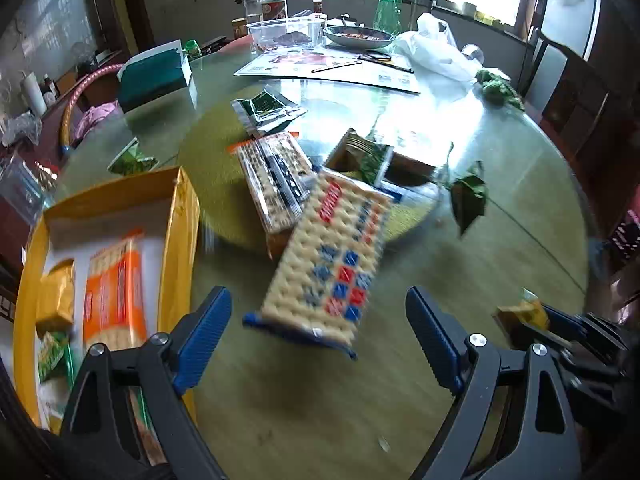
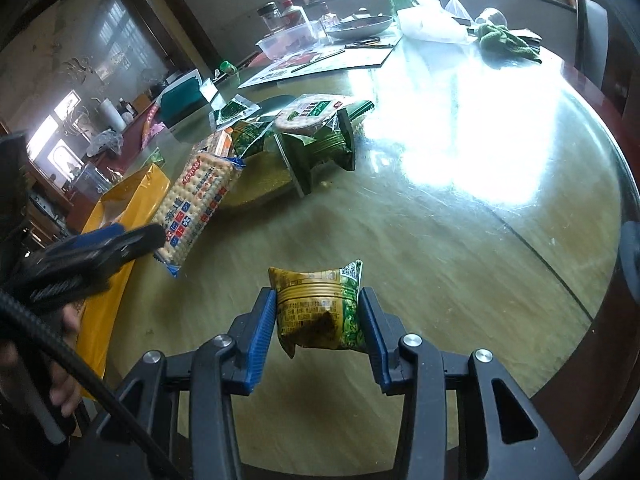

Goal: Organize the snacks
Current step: 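Grasp the blue-white cracker pack with the left tool while the right tool holds the bag, then carry the blue-white cracker pack and green-yellow bag over the tray with both tools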

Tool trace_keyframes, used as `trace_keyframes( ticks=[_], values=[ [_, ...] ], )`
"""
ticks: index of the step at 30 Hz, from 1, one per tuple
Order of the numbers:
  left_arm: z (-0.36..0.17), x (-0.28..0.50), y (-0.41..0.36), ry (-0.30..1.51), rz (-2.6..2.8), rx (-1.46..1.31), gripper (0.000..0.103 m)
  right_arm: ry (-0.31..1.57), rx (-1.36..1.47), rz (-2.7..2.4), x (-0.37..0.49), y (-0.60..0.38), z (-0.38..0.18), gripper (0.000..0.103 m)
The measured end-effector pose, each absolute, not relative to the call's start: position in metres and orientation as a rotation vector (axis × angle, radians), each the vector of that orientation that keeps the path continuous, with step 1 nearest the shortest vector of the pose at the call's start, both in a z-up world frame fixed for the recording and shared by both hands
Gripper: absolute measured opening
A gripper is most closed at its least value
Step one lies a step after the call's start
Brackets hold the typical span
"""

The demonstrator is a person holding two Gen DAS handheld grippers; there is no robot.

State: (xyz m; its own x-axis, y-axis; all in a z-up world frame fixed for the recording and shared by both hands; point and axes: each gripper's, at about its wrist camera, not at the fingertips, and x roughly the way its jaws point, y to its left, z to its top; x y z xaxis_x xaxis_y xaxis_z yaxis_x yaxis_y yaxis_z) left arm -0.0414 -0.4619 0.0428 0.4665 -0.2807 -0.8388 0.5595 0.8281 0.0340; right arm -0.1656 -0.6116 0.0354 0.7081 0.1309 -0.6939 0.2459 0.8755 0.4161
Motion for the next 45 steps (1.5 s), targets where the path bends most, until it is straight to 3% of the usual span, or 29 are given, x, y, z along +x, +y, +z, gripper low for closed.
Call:
trace_keyframes(
  ticks=[11,16,27,32,45],
  values=[
    [0.022,-0.021,-0.498,0.988,-0.523,0.451,0.088,0.782,0.516,-0.066,-0.167,-0.611,0.035,0.042],
    [0.017,-0.018,-0.494,1.035,-0.488,0.416,0.063,0.782,0.512,-0.066,-0.168,-0.611,0.035,0.042],
    [0.038,-0.084,-0.456,1.07,-0.579,0.251,0.058,0.775,0.506,-0.082,-0.17,-0.605,0.036,0.042],
    [0.056,-0.122,-0.427,0.988,-0.615,0.154,0.057,0.773,0.499,-0.064,-0.17,-0.595,0.037,0.042],
    [0.086,-0.135,-0.377,0.912,-0.643,0.016,0.057,0.791,0.477,-0.019,-0.157,-0.554,0.041,0.041]
  ],
)
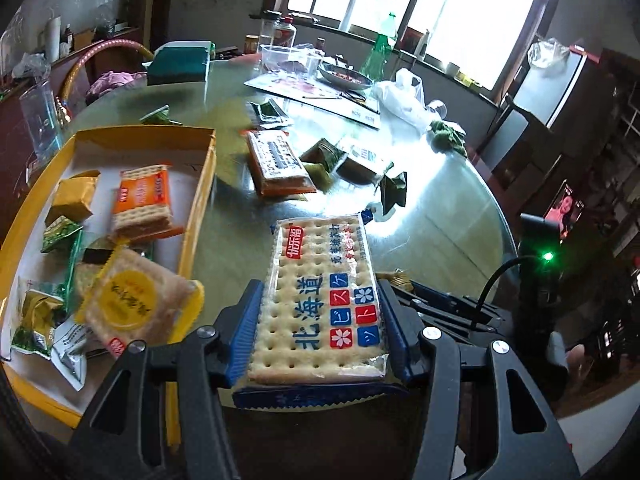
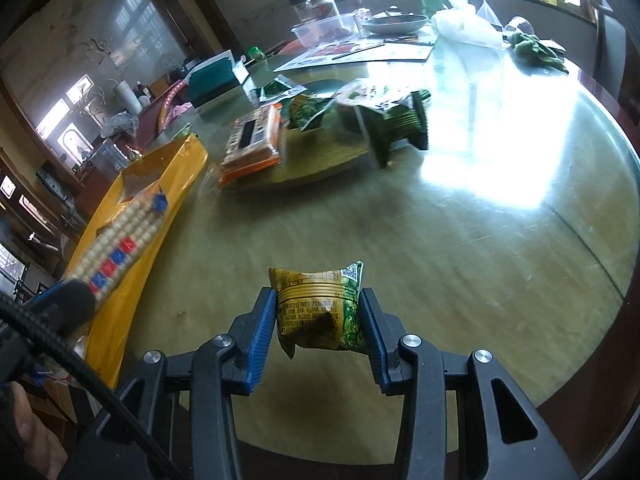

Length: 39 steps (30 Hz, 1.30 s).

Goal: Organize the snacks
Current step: 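Carry the blue-white cracker pack and green-yellow bag over the tray with both tools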

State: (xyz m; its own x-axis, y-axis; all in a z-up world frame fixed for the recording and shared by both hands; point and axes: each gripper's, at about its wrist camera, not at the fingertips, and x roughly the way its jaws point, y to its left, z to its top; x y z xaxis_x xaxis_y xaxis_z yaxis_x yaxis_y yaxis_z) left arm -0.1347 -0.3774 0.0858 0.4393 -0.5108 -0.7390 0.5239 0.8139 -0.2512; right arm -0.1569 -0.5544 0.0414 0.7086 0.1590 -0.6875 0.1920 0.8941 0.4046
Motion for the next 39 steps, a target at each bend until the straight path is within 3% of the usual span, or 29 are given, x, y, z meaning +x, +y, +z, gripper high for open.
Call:
trace_keyframes(
  ticks=[39],
  values=[
    [0.113,-0.107,-0.265,0.805,-0.499,-0.238,0.056,0.647,0.412,0.169,-0.13,-0.477,0.106,0.041]
  ],
)
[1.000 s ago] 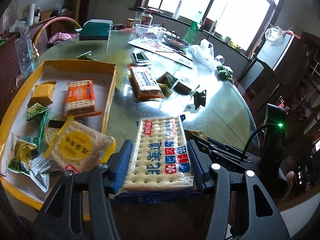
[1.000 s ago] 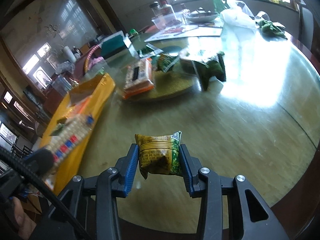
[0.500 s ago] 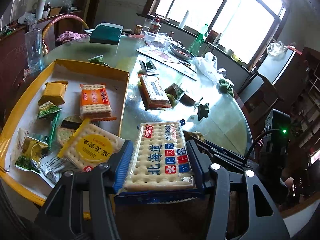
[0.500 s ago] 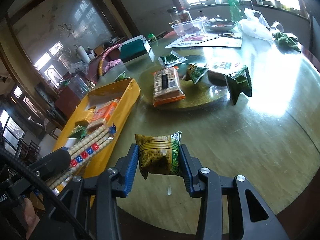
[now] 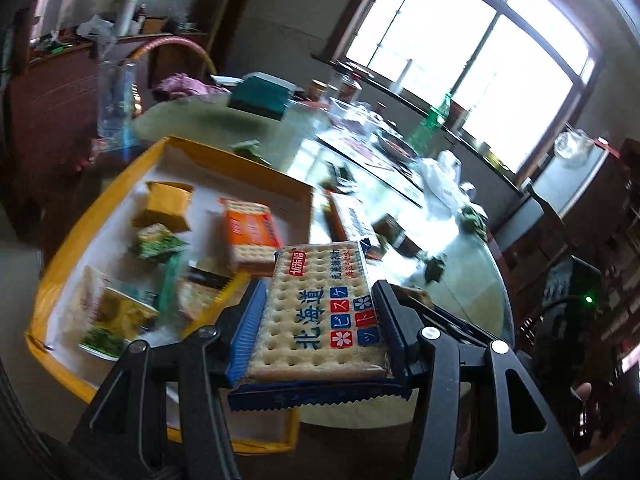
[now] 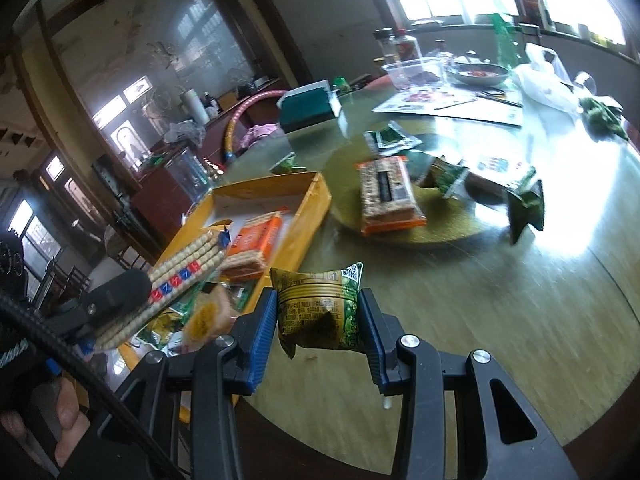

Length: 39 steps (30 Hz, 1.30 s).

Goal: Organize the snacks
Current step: 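Carry the blue-white cracker pack and green-yellow bag over the tray with both tools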

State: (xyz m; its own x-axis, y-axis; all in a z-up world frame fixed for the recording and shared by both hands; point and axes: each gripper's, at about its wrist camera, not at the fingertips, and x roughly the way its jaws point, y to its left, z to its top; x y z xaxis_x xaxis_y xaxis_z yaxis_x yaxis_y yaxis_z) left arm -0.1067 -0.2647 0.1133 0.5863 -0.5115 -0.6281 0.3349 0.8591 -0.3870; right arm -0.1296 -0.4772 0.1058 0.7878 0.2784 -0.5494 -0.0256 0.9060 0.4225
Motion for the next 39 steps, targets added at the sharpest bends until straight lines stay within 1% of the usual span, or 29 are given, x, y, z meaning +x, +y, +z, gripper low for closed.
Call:
trace_keyframes(
  ticks=[22,30,39],
  values=[
    [0.096,-0.075,-0.168,0.794,-0.259,-0.319,0.056,0.693,0.309,0.295,-0.098,-0.414,0.112,0.041],
    [0.089,-0.068,-0.148,0.807,-0.209,-0.306,0.056,0.729,0.25,0.373,-0.079,-0.373,0.115,0.041],
    [0.067,-0.065,-0.145,0.848,-0.166,-0.221,0.056,0.798,0.189,0.422,-0.06,-0.331,0.102,0.041]
  ],
)
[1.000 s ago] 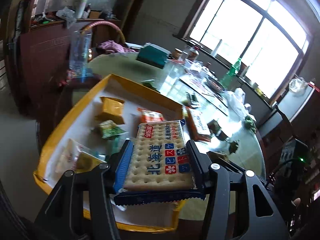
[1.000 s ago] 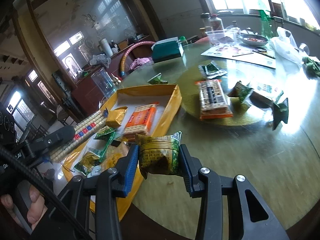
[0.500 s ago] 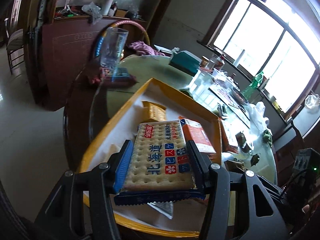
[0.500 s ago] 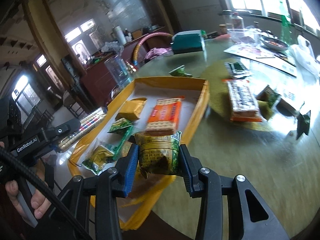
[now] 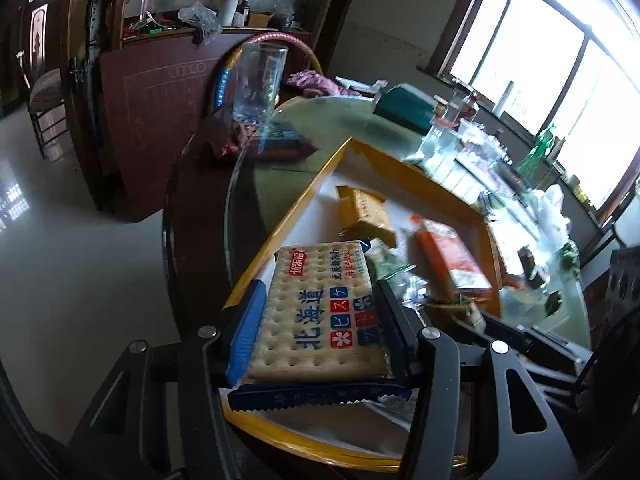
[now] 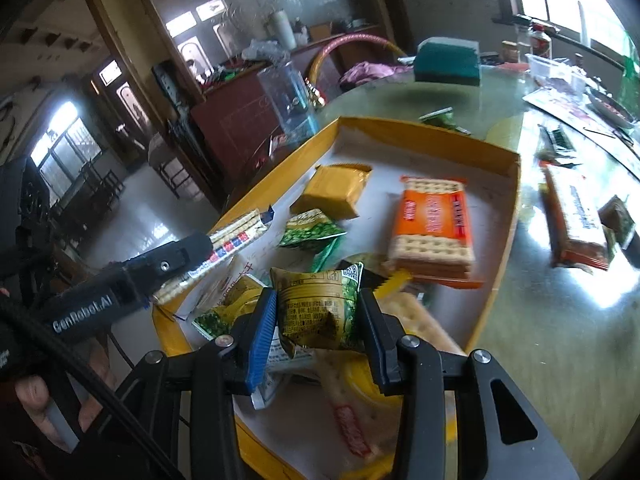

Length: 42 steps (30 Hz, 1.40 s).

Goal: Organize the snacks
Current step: 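Carry the blue-white cracker pack and green-yellow bag over the tray with both tools, then open both tools to drop the two snacks into the tray, then move both open tools back toward the snack pile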

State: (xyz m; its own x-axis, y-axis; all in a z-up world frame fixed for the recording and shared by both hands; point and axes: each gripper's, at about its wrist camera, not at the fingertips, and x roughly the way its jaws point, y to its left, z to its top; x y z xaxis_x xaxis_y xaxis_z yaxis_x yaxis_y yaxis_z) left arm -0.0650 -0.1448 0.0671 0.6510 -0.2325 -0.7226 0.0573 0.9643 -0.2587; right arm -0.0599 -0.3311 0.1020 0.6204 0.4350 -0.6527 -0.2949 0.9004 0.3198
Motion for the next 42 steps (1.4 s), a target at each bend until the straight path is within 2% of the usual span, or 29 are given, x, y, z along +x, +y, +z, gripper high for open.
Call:
trace_keyframes(
  ticks=[4,10,12,15,17,19,24,27,34,42],
  values=[
    [0.061,-0.062,-0.144,0.874,-0.175,-0.207,0.056,0.812,0.17,0.405,-0.054,-0.324,0.1,0.042],
    [0.055,-0.061,-0.149,0.895,-0.181,-0.178,0.058,0.819,0.149,0.4,-0.058,-0.316,0.097,0.049],
    [0.053,-0.06,-0.15,0.912,-0.174,-0.179,0.061,0.809,0.154,0.411,-0.059,-0.317,0.098,0.054],
    [0.059,-0.065,-0.148,0.885,-0.167,-0.206,0.071,0.784,0.191,0.427,-0.066,-0.326,0.101,0.06],
    [0.065,-0.07,-0.15,0.866,-0.178,-0.216,0.081,0.764,0.22,0.429,-0.072,-0.335,0.104,0.062],
    [0.07,-0.074,-0.156,0.856,-0.196,-0.222,0.084,0.739,0.248,0.436,-0.077,-0.344,0.107,0.065],
    [0.083,-0.087,-0.18,0.83,-0.24,-0.233,0.086,0.66,0.351,0.439,-0.101,-0.383,0.114,0.071],
    [0.095,-0.097,-0.201,0.808,-0.294,-0.247,0.087,0.61,0.411,0.415,-0.119,-0.415,0.114,0.08],
    [0.111,-0.116,-0.269,0.804,-0.457,-0.205,0.089,0.65,0.528,0.192,-0.145,-0.496,0.088,0.08],
    [0.096,-0.13,-0.345,0.845,-0.56,-0.075,0.089,0.707,0.563,-0.098,-0.176,-0.561,0.059,0.08]
  ],
)
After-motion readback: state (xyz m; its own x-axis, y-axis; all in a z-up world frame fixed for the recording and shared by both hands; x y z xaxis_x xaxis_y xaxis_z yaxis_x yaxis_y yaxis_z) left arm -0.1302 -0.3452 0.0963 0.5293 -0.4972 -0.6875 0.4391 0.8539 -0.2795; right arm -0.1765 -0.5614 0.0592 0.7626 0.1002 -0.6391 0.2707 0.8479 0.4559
